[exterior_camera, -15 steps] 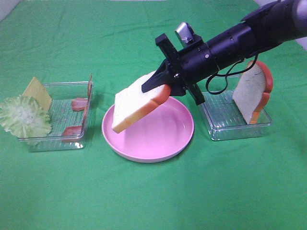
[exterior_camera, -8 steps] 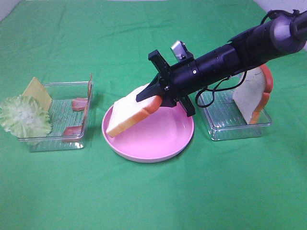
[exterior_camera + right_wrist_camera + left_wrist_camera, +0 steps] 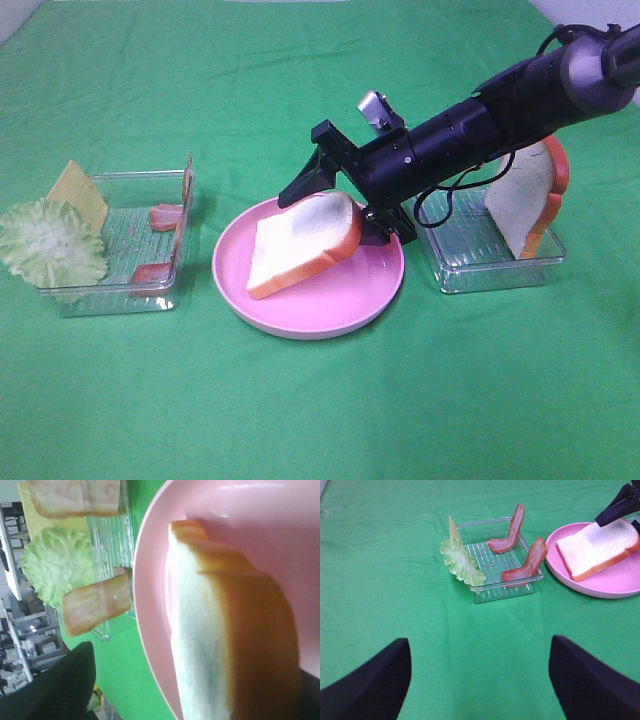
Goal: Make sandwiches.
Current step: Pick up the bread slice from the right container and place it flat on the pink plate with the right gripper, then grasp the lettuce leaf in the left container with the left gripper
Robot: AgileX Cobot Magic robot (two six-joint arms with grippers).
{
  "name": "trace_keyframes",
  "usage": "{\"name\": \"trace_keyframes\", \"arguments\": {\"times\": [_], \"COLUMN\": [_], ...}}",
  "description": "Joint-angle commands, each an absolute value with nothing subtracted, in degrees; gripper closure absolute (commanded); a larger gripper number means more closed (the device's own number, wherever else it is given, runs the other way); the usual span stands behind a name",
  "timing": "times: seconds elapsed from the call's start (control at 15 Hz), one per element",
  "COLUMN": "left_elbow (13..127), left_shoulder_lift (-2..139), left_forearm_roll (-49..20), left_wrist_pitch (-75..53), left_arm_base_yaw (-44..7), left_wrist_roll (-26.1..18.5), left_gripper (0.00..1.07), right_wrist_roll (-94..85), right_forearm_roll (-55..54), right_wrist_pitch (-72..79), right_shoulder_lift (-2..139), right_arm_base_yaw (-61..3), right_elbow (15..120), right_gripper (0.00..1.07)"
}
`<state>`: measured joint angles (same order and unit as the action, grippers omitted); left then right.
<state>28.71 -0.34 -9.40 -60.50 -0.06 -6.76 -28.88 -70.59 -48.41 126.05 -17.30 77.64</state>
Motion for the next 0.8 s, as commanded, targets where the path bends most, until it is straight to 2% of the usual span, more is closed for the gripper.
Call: {"name": "trace_keyframes", "arguments": {"times": [0.07, 0.47, 0.67, 0.8], "left_elbow": [28.5, 28.5, 28.5, 28.5], "left_shoulder_lift": [-1.5, -1.5, -1.5, -1.5], "left_forearm_roll": [-9.8, -9.8, -9.8, -9.8], "left_wrist_pitch": [-59.9, -59.9, -59.9, -59.9], "left_arm_base_yaw": [0.1, 0.1, 0.1, 0.1], "left_wrist_roll": [-6.8, -6.8, -6.8, -6.8], "left_gripper": [0.34, 0.34, 0.34, 0.34], "right_wrist_roll": [-27.8, -8.1, -3.7, -3.7], "right_forearm_roll": [-62.3, -29.2, -18.6, -16.6], "right_wrist_pitch": [-49.7, -52.4, -57.1, -58.3], "right_shoulder_lift": [124.9, 123.4, 118.5, 115.0], "right_arm_base_yaw": [-17.8, -22.1, -22.1, -22.1], "right_elbow": [80.5, 90.9, 94.9, 94.9], "right_gripper": [0.33, 0.33, 0.33, 0.33]}}
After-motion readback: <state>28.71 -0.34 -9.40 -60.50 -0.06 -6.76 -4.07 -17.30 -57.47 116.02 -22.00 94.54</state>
